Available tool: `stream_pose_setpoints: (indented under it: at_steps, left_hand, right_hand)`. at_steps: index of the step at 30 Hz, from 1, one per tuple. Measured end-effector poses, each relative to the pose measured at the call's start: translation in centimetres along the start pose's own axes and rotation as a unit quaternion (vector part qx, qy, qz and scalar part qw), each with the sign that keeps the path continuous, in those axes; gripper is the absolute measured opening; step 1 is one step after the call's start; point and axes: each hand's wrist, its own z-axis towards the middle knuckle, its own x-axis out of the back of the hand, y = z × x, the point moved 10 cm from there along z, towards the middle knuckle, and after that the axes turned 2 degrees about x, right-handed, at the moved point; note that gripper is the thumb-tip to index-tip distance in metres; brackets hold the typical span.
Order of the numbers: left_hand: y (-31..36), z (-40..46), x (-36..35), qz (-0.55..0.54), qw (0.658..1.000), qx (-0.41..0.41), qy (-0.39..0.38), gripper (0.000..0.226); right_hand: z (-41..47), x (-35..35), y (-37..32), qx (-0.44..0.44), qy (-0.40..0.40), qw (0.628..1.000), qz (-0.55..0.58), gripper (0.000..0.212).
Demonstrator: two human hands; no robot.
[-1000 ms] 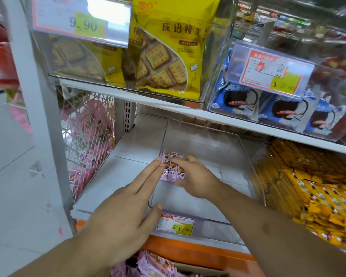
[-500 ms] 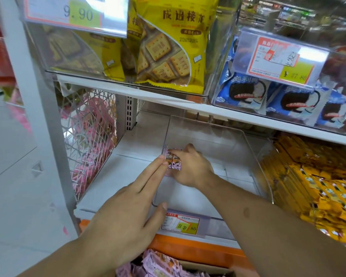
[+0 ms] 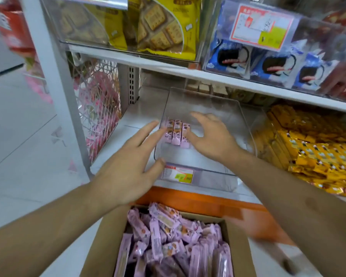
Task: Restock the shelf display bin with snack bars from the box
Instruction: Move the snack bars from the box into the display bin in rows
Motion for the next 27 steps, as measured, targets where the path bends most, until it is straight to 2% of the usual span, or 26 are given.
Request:
stream_pose_setpoints:
  at_steps: [3,5,7,9,11,14,18,22,27]
  left_hand:
    - [1.4,-2.7,0.4,0.016,1.000,-0.021,0.009,0.053]
    - [1.6,-4.7,-0.8,0.009,1.000,-0.013,-0.012,0.045]
    - [1.0,-6.7,-3.6,0.009,0.998,0.012,-0.061,0.042]
    - [-0.2,-8.8,-7.3,0.021,0.992,0.035,-0.122,0.043]
    - [-2.0,-10.9,-10.9,0.062,0.981,0.052,-0.174,0.048]
    - [-3.5,-12.9,-15.1,0.131,0.967,0.037,-0.214,0.067]
    - [-5.0,-14.9,-19.7,0.064,0.955,0.054,-0.286,0.083]
    - [-5.7,-14.4,-21.1,0.096,0.966,0.022,-0.240,0.074]
    - [-4.6,-13.9,-21.3,0.128,0.969,-0.045,-0.207,0.055]
  right_hand:
    - [-7.3,5.3,-3.4,0.082,0.062,0.994,0.045,0.045]
    - [-12.2,5.8,-5.0,0.120,0.030,0.989,0.079,0.031]
    - [-16.0,3.1,-4.9,0.136,-0.050,0.986,0.078,0.020]
    - [-18.9,-1.7,-2.9,0.112,-0.147,0.982,0.034,0.022]
    - [-21.7,-6.9,0.5,0.059,-0.244,0.968,0.005,0.034]
    - [-25.0,-12.3,5.1,0.010,-0.311,0.950,-0.019,0.058]
    - [-26.5,-16.1,7.9,-0.052,-0.308,0.949,0.035,0.066]
    - [-26.1,-17.4,8.1,-0.039,-0.281,0.959,0.011,0.051]
    - [-25.5,-16.8,7.8,-0.077,-0.279,0.955,0.068,0.040]
